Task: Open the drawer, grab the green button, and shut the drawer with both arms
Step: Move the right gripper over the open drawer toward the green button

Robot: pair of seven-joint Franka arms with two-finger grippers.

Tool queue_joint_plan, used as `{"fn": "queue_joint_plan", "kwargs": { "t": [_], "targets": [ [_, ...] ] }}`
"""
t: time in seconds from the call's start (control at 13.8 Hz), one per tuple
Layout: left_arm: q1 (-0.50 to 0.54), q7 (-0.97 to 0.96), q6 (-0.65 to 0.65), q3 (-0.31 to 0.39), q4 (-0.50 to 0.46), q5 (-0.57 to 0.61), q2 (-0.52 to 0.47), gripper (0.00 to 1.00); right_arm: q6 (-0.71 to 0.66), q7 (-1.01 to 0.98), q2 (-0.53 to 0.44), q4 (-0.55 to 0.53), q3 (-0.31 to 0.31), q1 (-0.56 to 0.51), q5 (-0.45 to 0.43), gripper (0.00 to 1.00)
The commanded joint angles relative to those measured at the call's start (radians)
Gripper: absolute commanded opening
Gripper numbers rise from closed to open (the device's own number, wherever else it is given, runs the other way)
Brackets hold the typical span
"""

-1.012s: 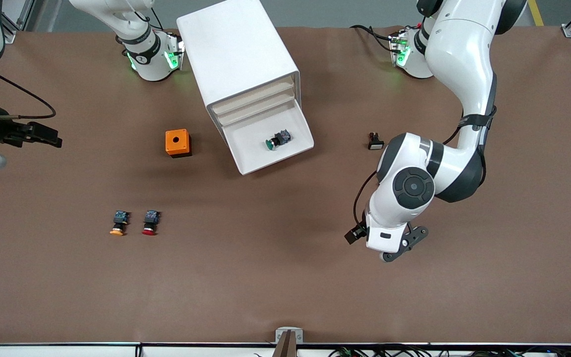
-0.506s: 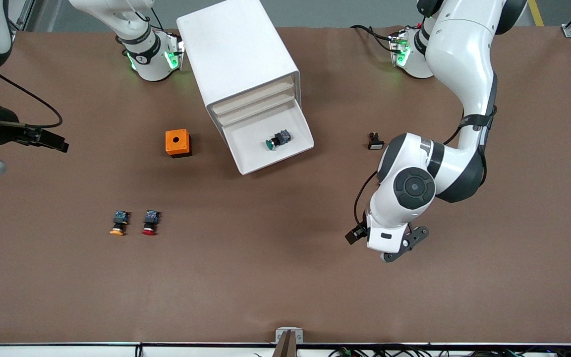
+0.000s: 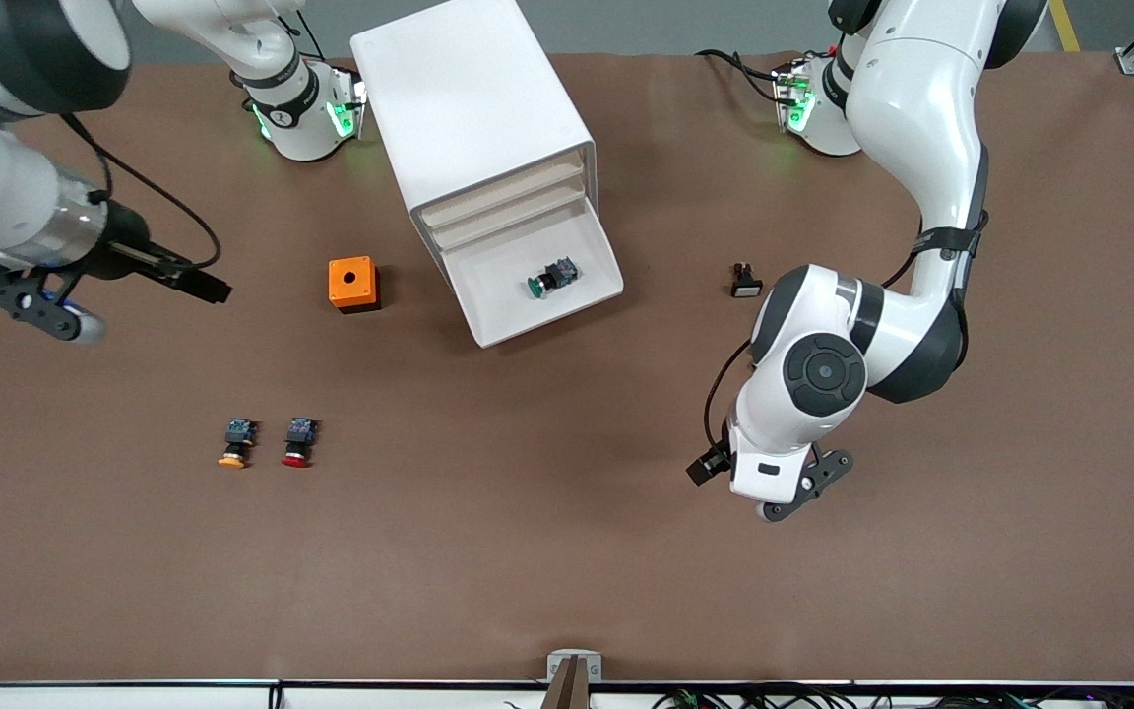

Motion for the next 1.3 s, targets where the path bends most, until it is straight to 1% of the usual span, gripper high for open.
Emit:
{"fn": "queue_joint_plan", "kwargs": {
  "t": [0.0, 0.29, 0.58, 0.94, 1.23],
  "targets": [
    [0.001, 0.004, 0.008, 0.004, -0.032, 0.024, -0.031, 0.99, 0.036, 0.208, 0.002, -0.012, -0.008, 0.105, 0.007, 1.0],
    [0.006, 0.004, 0.008, 0.004, -0.032, 0.024, -0.031, 0.99, 0.16, 0.432, 0.002, -0.079, -0.008, 0.239, 0.018, 1.0],
    [0.006, 0.004, 0.008, 0.002, -0.032, 0.022, -0.031, 0.99, 0.215, 0.592, 0.011, -0.087, -0.01, 0.327, 0.02, 1.0],
    [0.006, 0.004, 0.008, 0.004, -0.032, 0.022, -0.031, 0.99, 0.335, 0.773, 0.025, -0.158, -0.01, 0.434, 0.018, 1.0],
    [0.006, 0.004, 0.008, 0.004, -0.034, 0.022, -0.031, 0.99, 0.346, 0.855, 0.075, -0.155, -0.01, 0.506, 0.009, 1.0]
  ]
}}
